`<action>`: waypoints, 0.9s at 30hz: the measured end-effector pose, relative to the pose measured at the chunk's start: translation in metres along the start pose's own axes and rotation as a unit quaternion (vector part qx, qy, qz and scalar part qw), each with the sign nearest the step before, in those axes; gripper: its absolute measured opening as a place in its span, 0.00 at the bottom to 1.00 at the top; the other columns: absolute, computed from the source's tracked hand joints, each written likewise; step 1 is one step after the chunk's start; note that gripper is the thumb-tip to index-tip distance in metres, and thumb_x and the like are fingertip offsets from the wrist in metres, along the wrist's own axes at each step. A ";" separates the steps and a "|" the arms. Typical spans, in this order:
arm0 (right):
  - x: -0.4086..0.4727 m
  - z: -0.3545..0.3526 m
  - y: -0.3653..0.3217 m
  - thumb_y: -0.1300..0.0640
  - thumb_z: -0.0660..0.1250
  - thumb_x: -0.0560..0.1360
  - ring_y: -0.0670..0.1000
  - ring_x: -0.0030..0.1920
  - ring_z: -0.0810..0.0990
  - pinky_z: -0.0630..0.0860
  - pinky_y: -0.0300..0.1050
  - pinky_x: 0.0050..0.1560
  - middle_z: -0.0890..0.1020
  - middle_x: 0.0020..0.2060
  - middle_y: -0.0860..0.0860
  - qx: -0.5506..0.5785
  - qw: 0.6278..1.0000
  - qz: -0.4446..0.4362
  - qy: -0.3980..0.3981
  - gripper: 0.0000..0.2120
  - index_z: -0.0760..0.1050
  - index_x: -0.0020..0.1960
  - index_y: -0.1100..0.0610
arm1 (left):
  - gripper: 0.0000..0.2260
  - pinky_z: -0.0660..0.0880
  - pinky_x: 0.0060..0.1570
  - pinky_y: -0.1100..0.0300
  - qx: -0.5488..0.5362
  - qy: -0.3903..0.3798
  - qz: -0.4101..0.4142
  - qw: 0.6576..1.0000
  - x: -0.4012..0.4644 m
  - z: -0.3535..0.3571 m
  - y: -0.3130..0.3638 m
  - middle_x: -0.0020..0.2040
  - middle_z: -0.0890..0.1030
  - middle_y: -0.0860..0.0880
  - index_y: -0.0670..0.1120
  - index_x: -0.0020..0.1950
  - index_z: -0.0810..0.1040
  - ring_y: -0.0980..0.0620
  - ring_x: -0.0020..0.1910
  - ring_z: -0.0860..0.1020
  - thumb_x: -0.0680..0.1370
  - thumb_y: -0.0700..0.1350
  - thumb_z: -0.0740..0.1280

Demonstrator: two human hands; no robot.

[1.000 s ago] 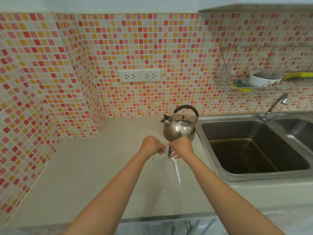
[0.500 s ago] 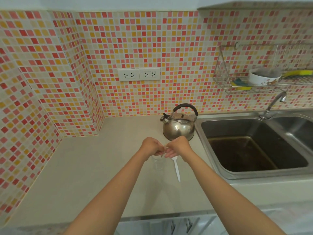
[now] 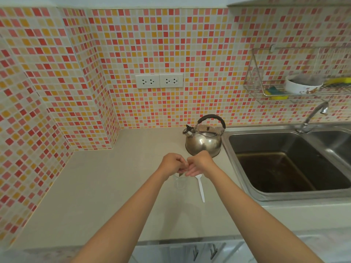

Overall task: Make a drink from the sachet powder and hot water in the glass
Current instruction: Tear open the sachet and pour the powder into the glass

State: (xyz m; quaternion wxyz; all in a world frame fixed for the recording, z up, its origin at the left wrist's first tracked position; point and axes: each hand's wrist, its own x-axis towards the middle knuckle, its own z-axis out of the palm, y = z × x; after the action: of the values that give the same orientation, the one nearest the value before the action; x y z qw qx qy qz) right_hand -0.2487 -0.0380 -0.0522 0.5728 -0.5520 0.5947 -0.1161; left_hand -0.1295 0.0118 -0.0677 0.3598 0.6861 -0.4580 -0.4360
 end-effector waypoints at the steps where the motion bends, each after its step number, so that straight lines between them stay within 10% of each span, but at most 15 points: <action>1: 0.000 0.000 -0.002 0.65 0.60 0.76 0.51 0.18 0.79 0.77 0.38 0.23 0.79 0.18 0.56 -0.007 1.000 0.002 0.000 0.11 0.75 0.38 0.69 | 0.07 0.79 0.39 0.61 -0.002 0.006 -0.002 1.000 0.000 0.000 0.001 0.36 0.80 0.41 0.39 0.37 0.78 0.49 0.32 0.78 0.74 0.31 0.67; 18: 0.013 0.004 -0.014 0.64 0.59 0.73 0.46 0.17 0.78 0.73 0.32 0.21 0.80 0.18 0.54 -0.125 0.989 -0.062 0.049 0.14 0.76 0.31 0.65 | 0.05 0.82 0.51 0.48 -0.015 0.091 -0.022 0.995 -0.007 -0.002 0.015 0.42 0.84 0.32 0.30 0.43 0.83 0.39 0.37 0.83 0.69 0.31 0.70; 27: 0.020 0.013 -0.009 0.61 0.64 0.73 0.55 0.31 0.84 0.82 0.44 0.36 0.84 0.32 0.59 -0.105 0.988 -0.082 0.076 0.11 0.75 0.32 0.63 | 0.04 0.83 0.46 0.53 0.095 0.177 -0.017 0.980 -0.007 -0.009 0.013 0.36 0.85 0.40 0.37 0.37 0.82 0.45 0.38 0.85 0.71 0.35 0.69</action>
State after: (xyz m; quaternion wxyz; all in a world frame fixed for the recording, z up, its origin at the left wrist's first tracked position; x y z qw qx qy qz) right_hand -0.2282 -0.0508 -0.0607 0.4534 -0.6455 0.5983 -0.1407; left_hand -0.1265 0.0150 -0.0505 0.3614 0.7908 -0.4147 -0.2683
